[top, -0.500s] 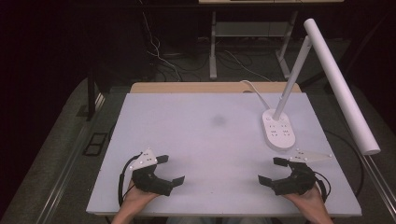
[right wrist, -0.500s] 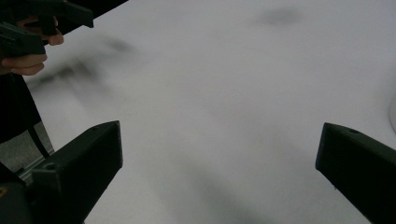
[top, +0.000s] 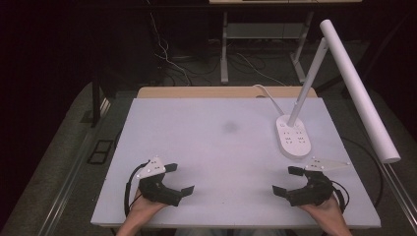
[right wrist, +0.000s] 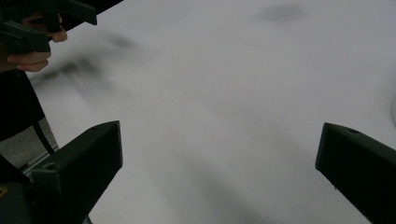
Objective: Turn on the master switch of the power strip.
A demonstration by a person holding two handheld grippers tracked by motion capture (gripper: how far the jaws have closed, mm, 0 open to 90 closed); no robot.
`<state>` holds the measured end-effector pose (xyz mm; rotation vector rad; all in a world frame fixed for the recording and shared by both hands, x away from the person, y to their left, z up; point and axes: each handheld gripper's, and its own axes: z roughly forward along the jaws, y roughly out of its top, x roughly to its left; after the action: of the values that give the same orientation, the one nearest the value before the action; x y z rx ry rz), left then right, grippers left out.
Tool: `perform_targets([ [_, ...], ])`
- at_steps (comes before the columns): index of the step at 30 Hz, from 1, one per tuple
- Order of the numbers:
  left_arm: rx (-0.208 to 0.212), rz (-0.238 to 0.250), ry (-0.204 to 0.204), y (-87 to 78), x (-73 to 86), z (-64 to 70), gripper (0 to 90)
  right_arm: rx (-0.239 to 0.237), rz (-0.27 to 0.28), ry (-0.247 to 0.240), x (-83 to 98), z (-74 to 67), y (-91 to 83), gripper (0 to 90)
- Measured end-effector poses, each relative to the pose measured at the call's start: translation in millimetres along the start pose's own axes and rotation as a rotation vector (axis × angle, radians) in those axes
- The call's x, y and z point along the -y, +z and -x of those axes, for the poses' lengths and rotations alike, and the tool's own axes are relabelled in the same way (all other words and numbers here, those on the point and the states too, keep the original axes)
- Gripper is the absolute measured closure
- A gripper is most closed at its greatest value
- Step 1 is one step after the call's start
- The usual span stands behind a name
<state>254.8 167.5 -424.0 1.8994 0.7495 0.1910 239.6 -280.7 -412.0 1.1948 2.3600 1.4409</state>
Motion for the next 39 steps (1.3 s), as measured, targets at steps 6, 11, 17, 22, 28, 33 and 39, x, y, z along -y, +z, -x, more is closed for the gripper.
perform_targets([
  [6,-0.002,-0.011,0.002,2.6,-0.1,-5.5,0.0,-0.006,-0.023,-0.009,-2.5,-3.8,0.8,0.2],
  [11,0.004,-0.023,0.013,3.2,0.8,-4.8,0.0,-0.003,-0.034,-0.014,-6.2,-6.8,1.1,0.2],
  [17,0.005,-0.023,0.012,2.0,1.9,-1.6,0.0,0.001,-0.038,-0.016,-10.9,-7.4,-0.4,0.2],
  [22,0.002,-0.024,0.013,0.5,2.7,-1.8,0.0,0.016,-0.050,-0.023,-15.0,-8.0,-0.5,0.2],
  [28,-0.001,-0.020,0.005,-0.2,3.2,-1.4,0.0,0.026,-0.067,-0.023,-20.4,-9.1,0.2,0.2],
  [33,-0.001,-0.019,0.002,-0.8,3.4,-0.8,0.0,0.035,-0.092,-0.037,-25.2,-8.5,3.8,0.2],
  [39,-0.012,-0.018,0.003,-1.0,3.5,-1.5,0.0,0.039,-0.101,-0.059,-34.6,-8.2,3.9,0.2],
])
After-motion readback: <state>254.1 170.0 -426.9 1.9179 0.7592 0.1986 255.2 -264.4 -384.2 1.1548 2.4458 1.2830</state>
